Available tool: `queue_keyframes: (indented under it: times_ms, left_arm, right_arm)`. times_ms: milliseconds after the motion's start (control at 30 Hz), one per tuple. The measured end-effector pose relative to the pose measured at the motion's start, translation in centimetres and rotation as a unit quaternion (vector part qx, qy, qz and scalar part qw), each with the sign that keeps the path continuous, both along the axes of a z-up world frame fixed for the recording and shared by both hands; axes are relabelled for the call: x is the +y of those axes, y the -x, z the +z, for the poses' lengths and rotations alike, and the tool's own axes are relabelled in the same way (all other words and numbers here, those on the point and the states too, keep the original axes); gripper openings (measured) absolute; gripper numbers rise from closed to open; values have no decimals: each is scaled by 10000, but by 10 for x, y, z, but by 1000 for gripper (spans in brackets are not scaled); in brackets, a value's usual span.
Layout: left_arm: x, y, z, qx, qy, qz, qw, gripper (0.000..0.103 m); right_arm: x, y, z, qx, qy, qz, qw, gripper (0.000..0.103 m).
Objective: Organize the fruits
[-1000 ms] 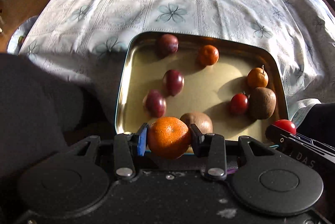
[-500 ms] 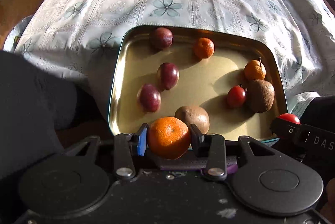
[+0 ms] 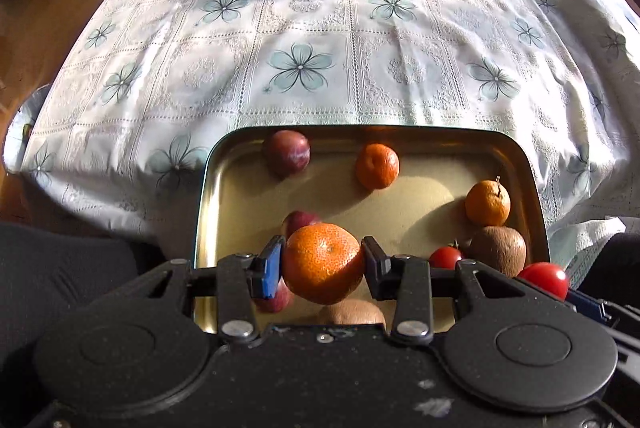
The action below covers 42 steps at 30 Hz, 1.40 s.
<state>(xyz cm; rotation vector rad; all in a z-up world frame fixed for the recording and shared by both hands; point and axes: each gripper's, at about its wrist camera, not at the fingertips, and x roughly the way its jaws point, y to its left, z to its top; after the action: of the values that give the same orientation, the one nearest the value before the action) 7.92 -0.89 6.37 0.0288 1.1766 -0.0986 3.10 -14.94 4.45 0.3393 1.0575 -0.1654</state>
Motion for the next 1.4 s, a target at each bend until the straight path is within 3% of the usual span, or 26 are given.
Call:
queue_keyframes:
  times_ms: [433, 867, 1400]
  left_arm:
    - [2, -14, -13, 95, -199, 84, 9997, 42]
    - [5, -7, -5, -13, -82, 123, 9999, 41]
    - [11, 36, -5, -87, -148, 196, 9997, 41]
  right_arm:
    - [6, -23, 4, 27, 122, 75, 9999, 43]
    - [11, -26, 9, -37, 2, 156, 9999, 45]
    - [4, -1, -8, 183, 27, 115, 9998, 45]
